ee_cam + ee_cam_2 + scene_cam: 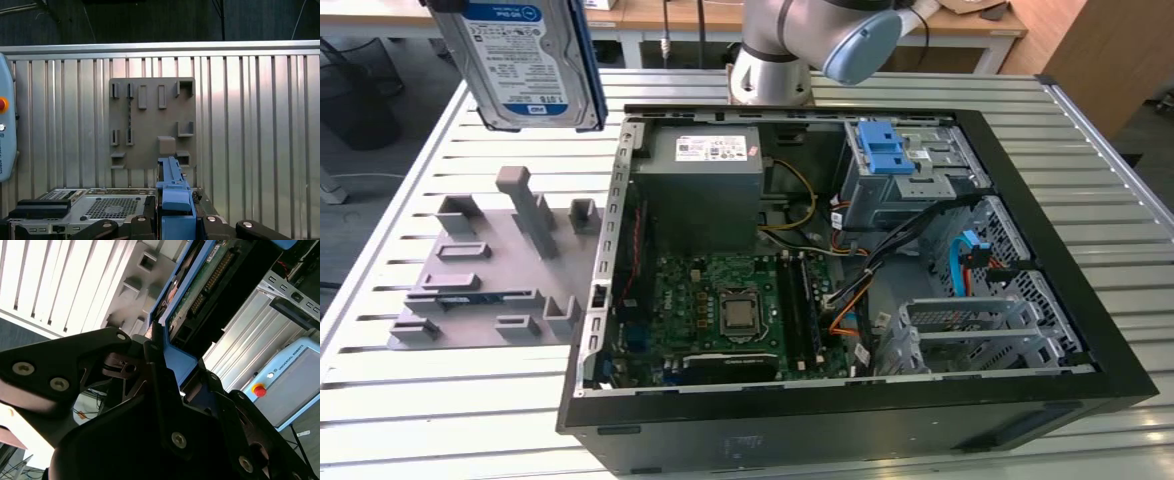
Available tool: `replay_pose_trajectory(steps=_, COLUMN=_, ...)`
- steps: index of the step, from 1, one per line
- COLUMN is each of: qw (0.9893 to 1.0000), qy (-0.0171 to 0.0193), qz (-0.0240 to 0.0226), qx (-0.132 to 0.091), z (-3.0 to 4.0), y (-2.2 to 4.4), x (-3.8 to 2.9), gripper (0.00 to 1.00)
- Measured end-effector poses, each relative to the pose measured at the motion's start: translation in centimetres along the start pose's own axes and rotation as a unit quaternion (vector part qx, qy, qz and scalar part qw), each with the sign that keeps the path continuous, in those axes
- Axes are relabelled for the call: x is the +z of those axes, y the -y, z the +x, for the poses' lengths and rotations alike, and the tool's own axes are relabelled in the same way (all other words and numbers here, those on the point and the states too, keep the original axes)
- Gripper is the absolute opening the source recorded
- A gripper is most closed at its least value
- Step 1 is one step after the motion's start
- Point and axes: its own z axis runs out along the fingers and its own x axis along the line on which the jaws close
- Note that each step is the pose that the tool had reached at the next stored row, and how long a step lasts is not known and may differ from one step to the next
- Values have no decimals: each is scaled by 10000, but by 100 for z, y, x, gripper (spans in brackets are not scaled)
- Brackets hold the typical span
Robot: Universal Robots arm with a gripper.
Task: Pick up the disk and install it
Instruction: 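Pick up the disk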
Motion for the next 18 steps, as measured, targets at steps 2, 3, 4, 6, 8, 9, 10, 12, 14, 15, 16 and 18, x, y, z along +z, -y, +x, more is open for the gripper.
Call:
replay_pose_trajectory(steps=2, qw=10000, qy=0, qz=0, qx=0, z=13, y=21, x=0, gripper=36)
replay_pose_trajectory(steps=3, qw=10000, qy=0, qz=0, qx=0, z=19, y=32, x=0, gripper=36)
replay_pose_trajectory(steps=4, qw=10000, qy=0, qz=0, qx=0, z=25, y=43, x=0, gripper=36)
replay_pose_trajectory(steps=6, qw=10000, qy=0, qz=0, qx=1, z=38, y=68, x=0, gripper=36)
replay_pose_trajectory(steps=8, qw=10000, qy=0, qz=0, qx=1, z=52, y=92, x=0, gripper=36)
replay_pose_trajectory(steps=9, qw=10000, qy=0, qz=0, qx=0, z=59, y=104, x=0, gripper=36)
replay_pose_trajectory(steps=10, qw=10000, qy=0, qz=0, qx=0, z=65, y=116, x=0, gripper=36)
replay_pose_trajectory(steps=12, qw=10000, qy=0, qz=-1, qx=0, z=77, y=139, x=0, gripper=36)
replay_pose_trajectory(steps=14, qw=10000, qy=0, qz=-1, qx=0, z=88, y=163, x=0, gripper=36)
replay_pose_trajectory(steps=15, qw=10000, qy=0, qz=0, qx=1, z=92, y=174, x=0, gripper=36)
replay_pose_trajectory(steps=16, qw=10000, qy=0, qz=-1, qx=0, z=94, y=184, x=0, gripper=36)
replay_pose_trajectory(steps=18, qw=10000, qy=0, qz=0, qx=1, z=95, y=189, x=0, gripper=36)
